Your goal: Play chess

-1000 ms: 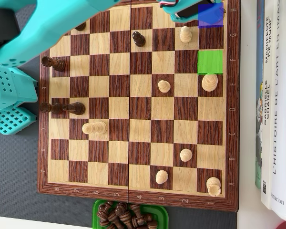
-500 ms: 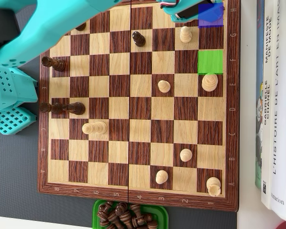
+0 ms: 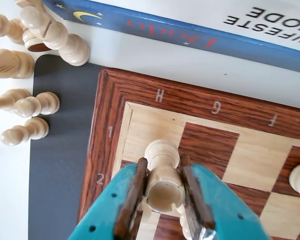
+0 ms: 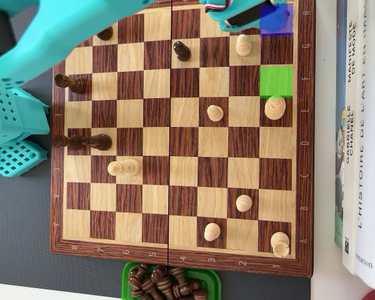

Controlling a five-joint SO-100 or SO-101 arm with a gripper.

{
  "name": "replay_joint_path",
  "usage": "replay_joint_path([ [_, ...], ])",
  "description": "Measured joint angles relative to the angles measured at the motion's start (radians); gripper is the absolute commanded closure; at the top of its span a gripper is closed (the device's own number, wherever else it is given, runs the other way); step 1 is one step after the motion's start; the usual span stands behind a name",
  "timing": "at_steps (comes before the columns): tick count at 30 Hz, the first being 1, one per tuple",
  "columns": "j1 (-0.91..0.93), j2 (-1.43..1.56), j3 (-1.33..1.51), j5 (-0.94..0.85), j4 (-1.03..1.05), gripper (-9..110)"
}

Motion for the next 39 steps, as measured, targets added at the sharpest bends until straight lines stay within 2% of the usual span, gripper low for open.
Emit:
replay_joint_path([
  [11,0.058,0.08,0.04,-0.002,0.0,96],
  [20,0.152,0.081,0.084,-0.078,0.0,96],
  [39,0.158,0.081,0.17,-0.101,-0.046,96],
])
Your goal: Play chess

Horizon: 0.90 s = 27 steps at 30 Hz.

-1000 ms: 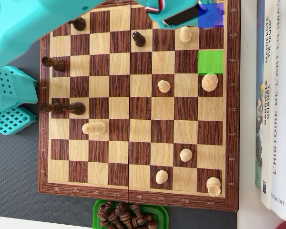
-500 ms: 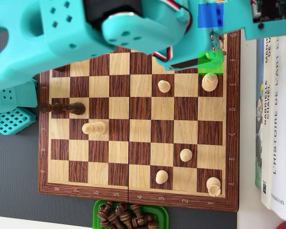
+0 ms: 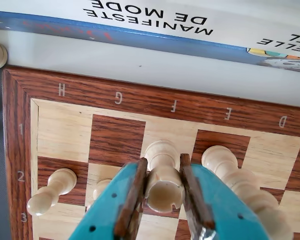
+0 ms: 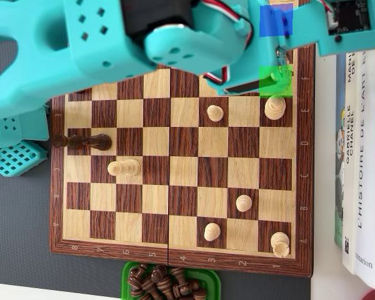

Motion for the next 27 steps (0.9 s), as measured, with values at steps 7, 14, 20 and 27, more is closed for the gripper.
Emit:
replay_joint_path([
  [7,0.0,0.0,0.034,0.0,-0.031,96],
  [14,0.0,0.0,0.034,0.0,-0.031,96],
  [20,0.0,0.0,0.034,0.0,-0.031,93],
  [27,0.0,0.0,0.034,0.0,-0.031,92],
])
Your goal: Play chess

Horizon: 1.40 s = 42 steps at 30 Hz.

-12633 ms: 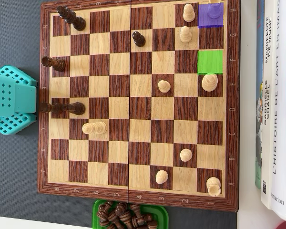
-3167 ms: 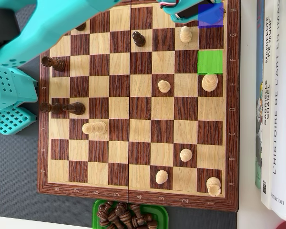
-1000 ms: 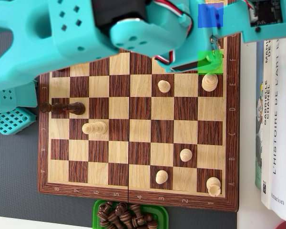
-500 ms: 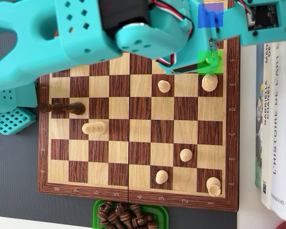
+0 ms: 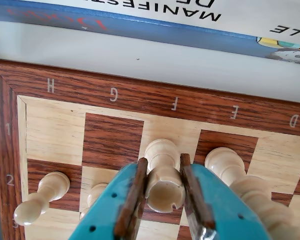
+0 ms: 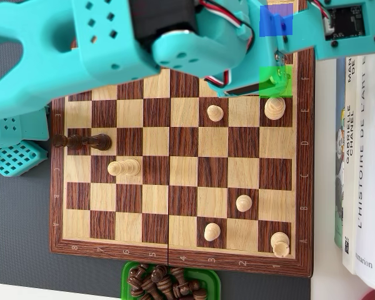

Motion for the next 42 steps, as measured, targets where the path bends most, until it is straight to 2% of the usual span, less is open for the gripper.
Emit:
replay_joint_path([
  [42,-0.009,0.0,0.0,-0.032,-0.003,86],
])
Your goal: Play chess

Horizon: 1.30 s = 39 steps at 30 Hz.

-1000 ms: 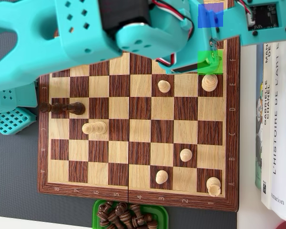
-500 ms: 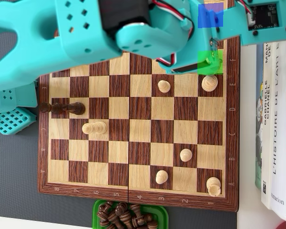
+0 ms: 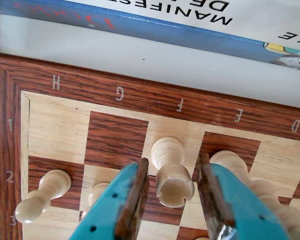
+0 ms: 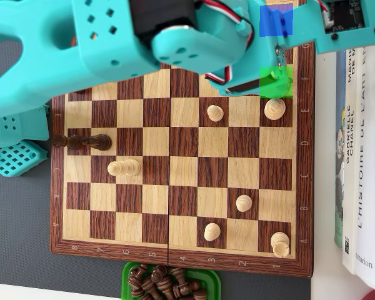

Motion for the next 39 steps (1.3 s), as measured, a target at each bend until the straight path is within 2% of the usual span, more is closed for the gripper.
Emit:
replay_joint_path([
  [39,-0.023,0.0,-0.083,-0.044,0.002,86],
])
